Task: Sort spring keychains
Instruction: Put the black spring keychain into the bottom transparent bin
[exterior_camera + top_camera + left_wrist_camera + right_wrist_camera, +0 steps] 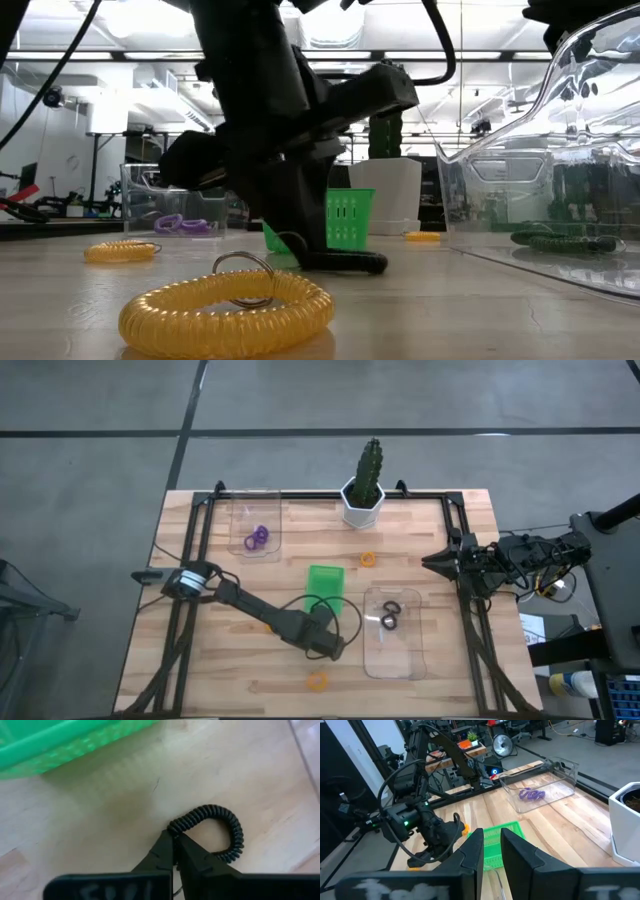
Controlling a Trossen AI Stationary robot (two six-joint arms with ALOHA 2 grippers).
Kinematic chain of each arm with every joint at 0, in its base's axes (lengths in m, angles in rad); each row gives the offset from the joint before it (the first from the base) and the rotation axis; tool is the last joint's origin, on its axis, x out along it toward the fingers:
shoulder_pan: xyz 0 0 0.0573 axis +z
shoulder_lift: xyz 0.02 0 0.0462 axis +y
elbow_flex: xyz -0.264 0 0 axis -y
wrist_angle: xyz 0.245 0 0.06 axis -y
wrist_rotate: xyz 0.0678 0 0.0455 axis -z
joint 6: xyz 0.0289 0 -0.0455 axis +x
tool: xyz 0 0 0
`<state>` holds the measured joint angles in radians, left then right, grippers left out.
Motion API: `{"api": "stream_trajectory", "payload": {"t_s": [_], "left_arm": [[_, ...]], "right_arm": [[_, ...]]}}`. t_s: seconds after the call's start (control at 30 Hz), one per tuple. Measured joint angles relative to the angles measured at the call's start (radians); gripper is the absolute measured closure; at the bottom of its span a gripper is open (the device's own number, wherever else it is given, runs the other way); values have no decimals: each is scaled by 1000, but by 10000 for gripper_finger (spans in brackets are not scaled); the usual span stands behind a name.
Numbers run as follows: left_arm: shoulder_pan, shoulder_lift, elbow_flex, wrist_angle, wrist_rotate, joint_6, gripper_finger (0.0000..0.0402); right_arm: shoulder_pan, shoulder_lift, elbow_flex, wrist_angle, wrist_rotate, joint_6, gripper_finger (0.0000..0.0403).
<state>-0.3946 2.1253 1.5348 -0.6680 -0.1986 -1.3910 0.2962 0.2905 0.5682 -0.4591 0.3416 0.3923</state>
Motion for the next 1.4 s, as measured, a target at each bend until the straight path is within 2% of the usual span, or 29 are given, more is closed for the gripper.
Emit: {"api": "stream_trajectory", "payload": {"t_s": [0.3,0.43,0.53,0.63,0.77,0.87,1.0,1.2,1.4], "left_arm": [[-7,-97,-8,-96,36,34,400],[-12,-181,-6,-107,12,80,401],[-21,-238,-6,-78,-37,183,401],[-29,-301,-6,11,-89,338,401],[-40,-345,-5,250,-89,631,401],[-42,-363,-5,455,-54,808,401],[-34,-363,-2,689,47,960,401],[-24,-348,-3,870,211,1044,401],[-17,-332,-3,893,234,1029,401]], "right_arm": [[0,0,0,1,0,5,342],[0,0,0,1,-1,3,342],[0,0,0,1,-1,3,342],[0,0,0,1,-1,2,342],[0,0,0,0,-1,0,342],[0,0,0,-1,-1,0,342],[0,1,0,-1,-1,0,342],[0,1,0,-1,-1,-1,342],[0,1,0,-1,-1,-4,342]]}}
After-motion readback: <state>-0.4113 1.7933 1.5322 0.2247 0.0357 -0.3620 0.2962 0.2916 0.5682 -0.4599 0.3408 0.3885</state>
